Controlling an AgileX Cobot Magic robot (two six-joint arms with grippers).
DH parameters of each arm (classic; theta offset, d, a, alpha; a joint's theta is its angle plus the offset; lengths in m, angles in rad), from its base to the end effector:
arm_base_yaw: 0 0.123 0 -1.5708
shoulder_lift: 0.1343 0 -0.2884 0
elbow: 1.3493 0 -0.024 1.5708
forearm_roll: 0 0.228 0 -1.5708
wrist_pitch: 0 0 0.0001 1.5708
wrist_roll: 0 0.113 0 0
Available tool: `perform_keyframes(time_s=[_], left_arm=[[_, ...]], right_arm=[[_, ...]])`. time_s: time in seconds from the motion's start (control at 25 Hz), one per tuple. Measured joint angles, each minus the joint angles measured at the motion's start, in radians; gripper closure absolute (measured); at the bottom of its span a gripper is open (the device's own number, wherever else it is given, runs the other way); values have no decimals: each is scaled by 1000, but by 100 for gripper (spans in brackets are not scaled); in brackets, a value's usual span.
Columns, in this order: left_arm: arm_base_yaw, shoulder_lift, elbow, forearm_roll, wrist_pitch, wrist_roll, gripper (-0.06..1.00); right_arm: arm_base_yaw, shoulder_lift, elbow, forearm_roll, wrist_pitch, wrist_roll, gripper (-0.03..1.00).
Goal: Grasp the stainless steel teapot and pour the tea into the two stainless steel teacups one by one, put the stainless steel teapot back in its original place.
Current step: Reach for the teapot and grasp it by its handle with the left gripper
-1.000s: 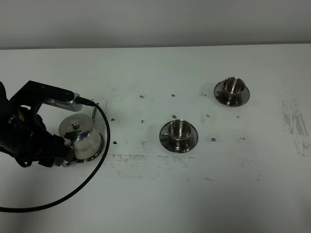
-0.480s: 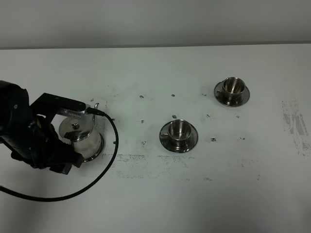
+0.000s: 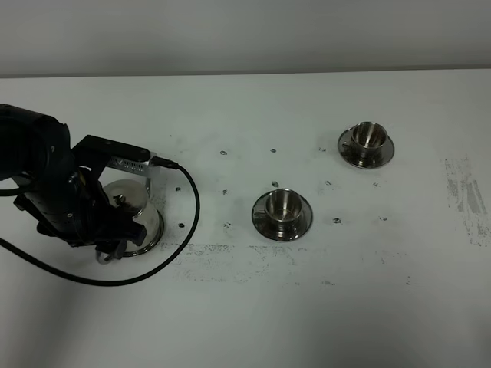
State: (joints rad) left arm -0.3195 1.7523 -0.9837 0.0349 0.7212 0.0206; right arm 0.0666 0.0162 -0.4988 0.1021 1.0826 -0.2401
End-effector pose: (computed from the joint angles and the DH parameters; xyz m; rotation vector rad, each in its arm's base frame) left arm 0.2862 -0.0919 0.1608 0.5384 2.9224 -0.0002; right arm -0.0086 0.0096 0.2544 -0.3226 2.0540 0.0172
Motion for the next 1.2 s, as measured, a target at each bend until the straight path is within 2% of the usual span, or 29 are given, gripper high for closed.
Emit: perform_keyframes(time_s=[0.44,0.96,1.2], left_arm=[[0,64,-62,0,1,8,38],[0,71,-65,0,2,28,38],[0,71,-65,0,6,29,44]], right_arm=[[0,0,0,0,0,0,54],[0,0,0,0,0,0,54],[0,0,0,0,0,0,54]])
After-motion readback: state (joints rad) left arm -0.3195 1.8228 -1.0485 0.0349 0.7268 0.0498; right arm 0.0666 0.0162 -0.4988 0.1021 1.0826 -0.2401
